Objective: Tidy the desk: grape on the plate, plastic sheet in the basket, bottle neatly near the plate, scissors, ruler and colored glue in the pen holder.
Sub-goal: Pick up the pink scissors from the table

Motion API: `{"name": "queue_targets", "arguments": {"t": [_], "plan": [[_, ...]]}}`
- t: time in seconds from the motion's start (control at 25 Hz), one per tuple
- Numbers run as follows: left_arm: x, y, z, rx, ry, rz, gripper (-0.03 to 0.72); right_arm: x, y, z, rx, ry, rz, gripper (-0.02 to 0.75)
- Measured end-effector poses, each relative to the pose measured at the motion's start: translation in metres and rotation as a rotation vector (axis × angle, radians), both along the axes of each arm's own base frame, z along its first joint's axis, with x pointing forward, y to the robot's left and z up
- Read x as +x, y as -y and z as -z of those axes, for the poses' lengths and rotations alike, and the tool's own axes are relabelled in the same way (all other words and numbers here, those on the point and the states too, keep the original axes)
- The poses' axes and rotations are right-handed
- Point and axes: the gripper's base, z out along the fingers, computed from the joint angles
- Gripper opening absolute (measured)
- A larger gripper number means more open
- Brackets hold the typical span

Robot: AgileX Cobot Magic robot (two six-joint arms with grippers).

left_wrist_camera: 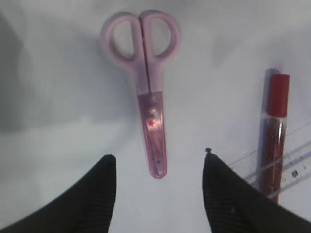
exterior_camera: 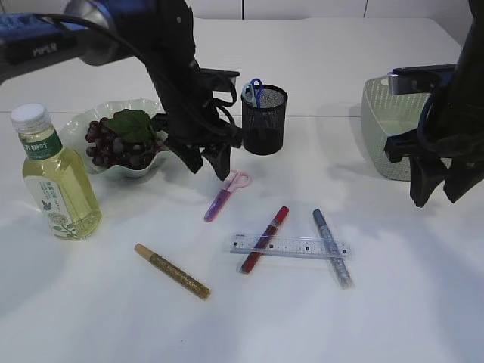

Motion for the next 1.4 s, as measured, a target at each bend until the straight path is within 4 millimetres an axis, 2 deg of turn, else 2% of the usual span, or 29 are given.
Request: {"name": "queue_targets", "arguments": {"t": [0.12,0.32,0.88,1.4], "plan": [[0.008,0.004,0.013,0.000,0.000,0.000,0.415,0.000,0.000,0.000,0.000,0.000,0.000,0.364],[0.014,0.008,0.023,-0.002,0.004,0.000,0.415,0.000,0.000,0.000,0.000,0.000,0.000,0.364],[0.018,0.009,0.038,0.006,-0.011,0.000,0.415,0.000,0.000,0.000,0.000,0.001,0.000,0.365],[0.021,0.011,0.039,-0.001,0.003,0.005,0.415,0.000,0.000,0.000,0.000,0.001,0.000,0.365]]}}
